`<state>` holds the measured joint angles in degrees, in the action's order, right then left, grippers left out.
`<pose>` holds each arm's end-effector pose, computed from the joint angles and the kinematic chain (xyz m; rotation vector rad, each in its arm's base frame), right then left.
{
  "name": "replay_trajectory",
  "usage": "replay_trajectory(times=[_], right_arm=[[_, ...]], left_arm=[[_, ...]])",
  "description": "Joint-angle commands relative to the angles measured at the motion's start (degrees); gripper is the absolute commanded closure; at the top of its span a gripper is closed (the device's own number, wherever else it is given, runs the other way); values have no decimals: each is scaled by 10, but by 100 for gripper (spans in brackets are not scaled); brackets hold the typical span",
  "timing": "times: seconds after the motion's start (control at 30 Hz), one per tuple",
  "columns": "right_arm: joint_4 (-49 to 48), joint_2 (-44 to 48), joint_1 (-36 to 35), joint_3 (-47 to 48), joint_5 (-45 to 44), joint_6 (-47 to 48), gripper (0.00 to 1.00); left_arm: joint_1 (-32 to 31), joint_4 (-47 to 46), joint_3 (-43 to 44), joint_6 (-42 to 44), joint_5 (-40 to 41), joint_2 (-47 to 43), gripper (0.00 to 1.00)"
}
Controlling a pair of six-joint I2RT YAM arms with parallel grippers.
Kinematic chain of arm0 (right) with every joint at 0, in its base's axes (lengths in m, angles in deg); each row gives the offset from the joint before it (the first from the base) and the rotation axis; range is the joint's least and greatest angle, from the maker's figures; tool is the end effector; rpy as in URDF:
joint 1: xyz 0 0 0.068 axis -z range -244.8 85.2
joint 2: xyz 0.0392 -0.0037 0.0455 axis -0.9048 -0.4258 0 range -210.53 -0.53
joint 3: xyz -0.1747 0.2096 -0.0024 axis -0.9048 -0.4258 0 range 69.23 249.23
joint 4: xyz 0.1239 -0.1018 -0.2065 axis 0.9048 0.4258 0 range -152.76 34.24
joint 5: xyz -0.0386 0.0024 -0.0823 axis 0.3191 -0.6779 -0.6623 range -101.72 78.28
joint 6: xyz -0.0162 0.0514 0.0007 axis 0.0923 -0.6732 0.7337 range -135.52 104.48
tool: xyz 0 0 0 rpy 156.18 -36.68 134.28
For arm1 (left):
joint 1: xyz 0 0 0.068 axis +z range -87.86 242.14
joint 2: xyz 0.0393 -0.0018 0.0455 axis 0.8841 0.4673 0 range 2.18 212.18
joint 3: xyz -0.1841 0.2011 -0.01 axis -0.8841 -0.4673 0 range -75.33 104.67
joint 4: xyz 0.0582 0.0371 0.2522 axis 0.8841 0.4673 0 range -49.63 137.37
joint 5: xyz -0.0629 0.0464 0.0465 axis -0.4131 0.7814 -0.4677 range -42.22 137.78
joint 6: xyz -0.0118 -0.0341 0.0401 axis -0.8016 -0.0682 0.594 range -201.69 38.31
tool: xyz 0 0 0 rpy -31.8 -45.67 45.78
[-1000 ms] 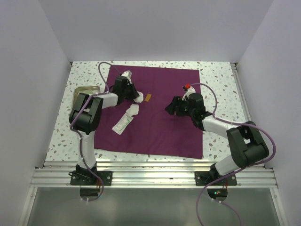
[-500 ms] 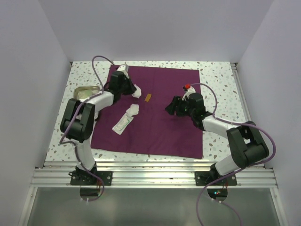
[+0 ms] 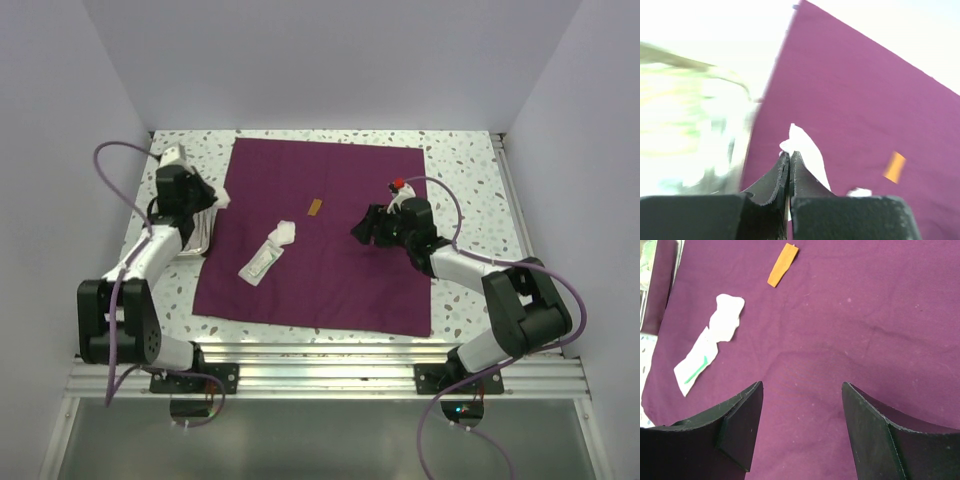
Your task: Prepare the surgical pack
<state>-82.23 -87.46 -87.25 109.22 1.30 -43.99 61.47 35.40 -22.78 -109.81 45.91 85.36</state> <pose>0.2867 0.1271 0.1890 -0.0356 2.1299 0.7734 0.3288 -0.0050 0.2550 -0.4627 1.9826 -0.3504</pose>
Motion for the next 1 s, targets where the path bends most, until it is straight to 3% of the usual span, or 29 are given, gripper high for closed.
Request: replay_trajectory(times=[0.0, 0.2, 0.53, 0.87, 0.97], right_arm=[[-15, 1, -6, 8, 3, 8, 32], [-11, 0, -6, 10, 5, 9, 33], [-11, -3, -9, 11, 4, 10, 33], [-4, 4, -11, 10, -10, 19, 33], [-4, -2, -12, 12, -7, 19, 33]], left_arm=[[54, -26, -46, -8, 18, -66, 100], [121, -36, -83, -15, -14, -77, 100], [163, -86, -121, -30, -32, -71, 100], [164, -158, -116, -44, -46, 15, 100], [164, -145, -70, -43, -54, 65, 100]])
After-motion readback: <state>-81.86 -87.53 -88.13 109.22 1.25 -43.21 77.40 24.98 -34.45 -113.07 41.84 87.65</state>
